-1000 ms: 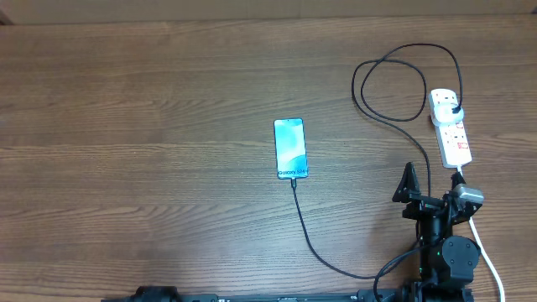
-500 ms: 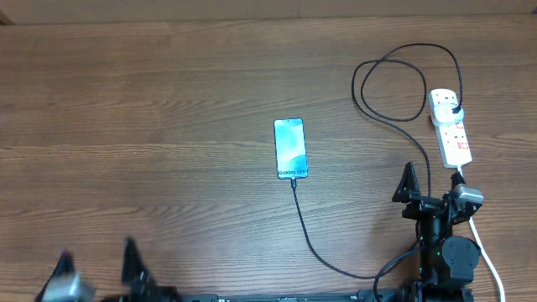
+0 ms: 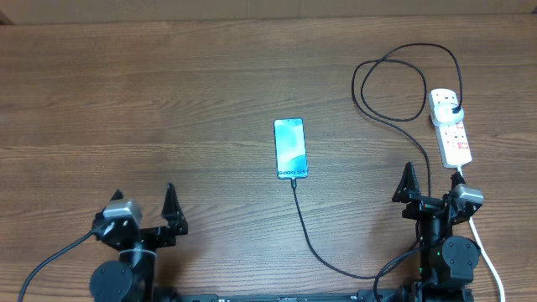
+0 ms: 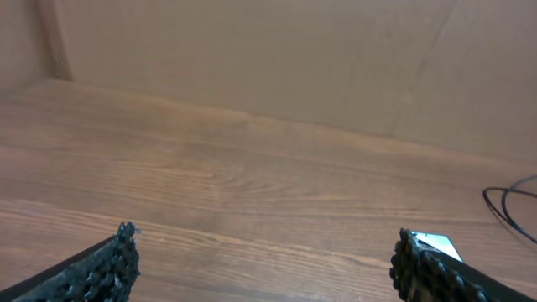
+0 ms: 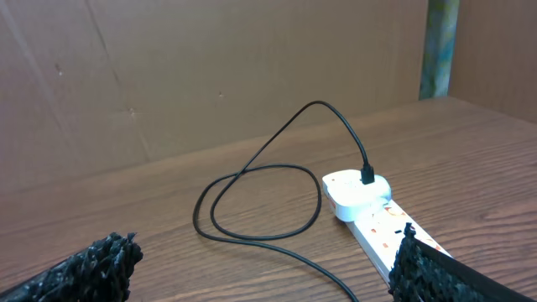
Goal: Plug charger to phone and switch on socket
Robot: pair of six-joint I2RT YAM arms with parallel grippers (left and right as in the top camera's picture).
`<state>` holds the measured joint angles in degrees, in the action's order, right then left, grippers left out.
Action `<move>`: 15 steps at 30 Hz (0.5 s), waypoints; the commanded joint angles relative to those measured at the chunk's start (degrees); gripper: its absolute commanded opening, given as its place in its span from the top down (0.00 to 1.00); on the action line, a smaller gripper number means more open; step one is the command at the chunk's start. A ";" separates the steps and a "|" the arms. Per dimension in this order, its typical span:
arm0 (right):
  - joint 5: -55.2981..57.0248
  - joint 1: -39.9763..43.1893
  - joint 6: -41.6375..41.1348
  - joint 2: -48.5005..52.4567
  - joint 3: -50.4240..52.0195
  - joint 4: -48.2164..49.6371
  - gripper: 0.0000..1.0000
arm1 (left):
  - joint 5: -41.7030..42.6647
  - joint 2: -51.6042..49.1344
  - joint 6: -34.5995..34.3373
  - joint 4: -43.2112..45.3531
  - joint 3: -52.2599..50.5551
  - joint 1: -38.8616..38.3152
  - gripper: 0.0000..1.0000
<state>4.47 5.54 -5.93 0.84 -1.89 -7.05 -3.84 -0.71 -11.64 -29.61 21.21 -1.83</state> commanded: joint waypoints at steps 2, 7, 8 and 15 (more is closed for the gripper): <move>-0.26 -0.28 0.44 -0.68 0.35 0.35 0.00 | 2.43 0.50 -0.33 3.93 -4.39 0.31 0.00; -0.26 -0.28 0.44 -0.68 0.35 0.35 0.00 | 2.40 0.52 -0.07 9.75 -8.63 0.33 0.01; -0.26 -0.28 0.44 -0.68 0.35 0.35 0.00 | 2.43 0.52 0.13 10.60 -9.22 0.33 0.01; -0.26 -0.28 0.44 -0.68 0.35 0.35 0.00 | 3.82 0.52 2.38 19.61 -16.06 0.37 0.00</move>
<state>4.47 5.54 -5.93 0.84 -1.91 -7.03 -1.87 -0.69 -11.53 -12.29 7.97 -1.83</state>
